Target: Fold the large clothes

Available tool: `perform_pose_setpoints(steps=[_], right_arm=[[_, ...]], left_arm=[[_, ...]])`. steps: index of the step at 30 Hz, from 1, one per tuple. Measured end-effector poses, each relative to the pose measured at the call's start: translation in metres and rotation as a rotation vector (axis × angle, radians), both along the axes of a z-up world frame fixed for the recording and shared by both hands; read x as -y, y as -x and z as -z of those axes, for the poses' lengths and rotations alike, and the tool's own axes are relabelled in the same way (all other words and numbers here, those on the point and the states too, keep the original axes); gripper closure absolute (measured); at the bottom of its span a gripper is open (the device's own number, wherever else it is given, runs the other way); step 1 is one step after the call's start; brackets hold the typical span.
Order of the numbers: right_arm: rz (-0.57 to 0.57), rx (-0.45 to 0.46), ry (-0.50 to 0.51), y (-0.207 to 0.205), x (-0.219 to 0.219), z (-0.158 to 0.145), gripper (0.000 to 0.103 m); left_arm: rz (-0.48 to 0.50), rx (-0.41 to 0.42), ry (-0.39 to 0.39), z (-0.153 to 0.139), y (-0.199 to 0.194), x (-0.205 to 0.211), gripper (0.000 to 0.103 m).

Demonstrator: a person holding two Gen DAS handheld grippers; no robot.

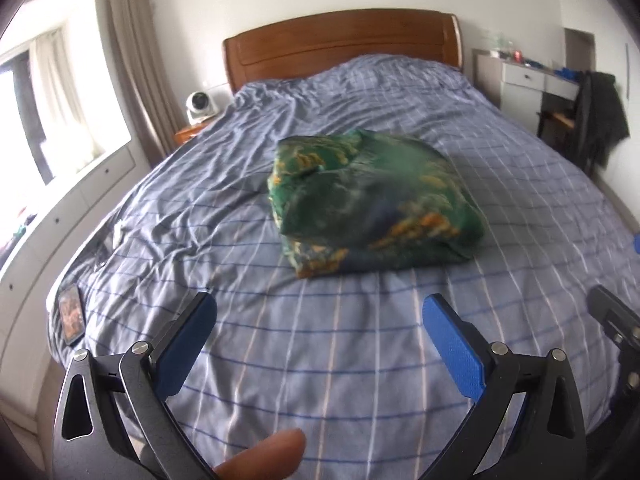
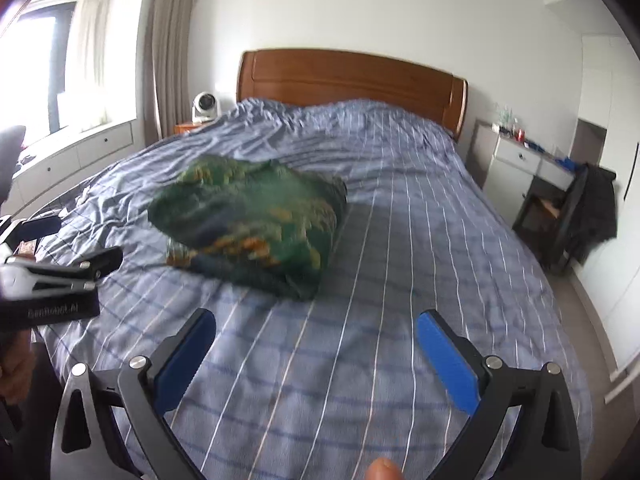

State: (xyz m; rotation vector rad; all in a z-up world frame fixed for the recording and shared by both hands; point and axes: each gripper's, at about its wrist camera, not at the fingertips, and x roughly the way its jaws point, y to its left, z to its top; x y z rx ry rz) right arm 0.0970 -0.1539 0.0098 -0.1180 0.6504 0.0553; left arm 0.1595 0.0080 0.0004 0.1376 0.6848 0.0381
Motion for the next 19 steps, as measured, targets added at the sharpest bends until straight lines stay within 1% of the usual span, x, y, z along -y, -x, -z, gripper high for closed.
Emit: perform_pose_setpoints(steps=[2, 5, 8, 11, 15, 17, 19], right_arm=[[0.020, -0.018, 0.007, 0.004, 0.000, 0.001, 0.000], [0.035, -0.022, 0.017, 0.006, -0.004, -0.001, 0.000], [0.042, -0.026, 0.018, 0.007, -0.008, -0.001, 0.000], [0.045, -0.025, 0.018, 0.007, -0.008, -0.002, 0.000], [0.047, -0.025, 0.020, 0.006, -0.010, -0.002, 0.000], [0.044, -0.027, 0.019, 0.007, -0.011, -0.002, 0.000], [0.040, -0.030, 0.018, 0.006, -0.013, -0.001, 0.000]], left_arm=[[0.021, -0.009, 0.028, -0.003, 0.007, 0.001, 0.000], [0.031, -0.023, 0.059, -0.006, 0.008, -0.002, 0.001], [0.014, -0.014, 0.074, -0.008, 0.008, -0.006, 0.001], [0.009, -0.028, 0.097, -0.004, 0.005, -0.008, 0.000], [-0.002, 0.001, 0.151, 0.000, 0.009, -0.011, 0.000], [-0.003, 0.000, 0.148, 0.001, 0.009, -0.009, 0.000], [-0.001, 0.011, 0.116, 0.002, 0.010, -0.004, 0.000]])
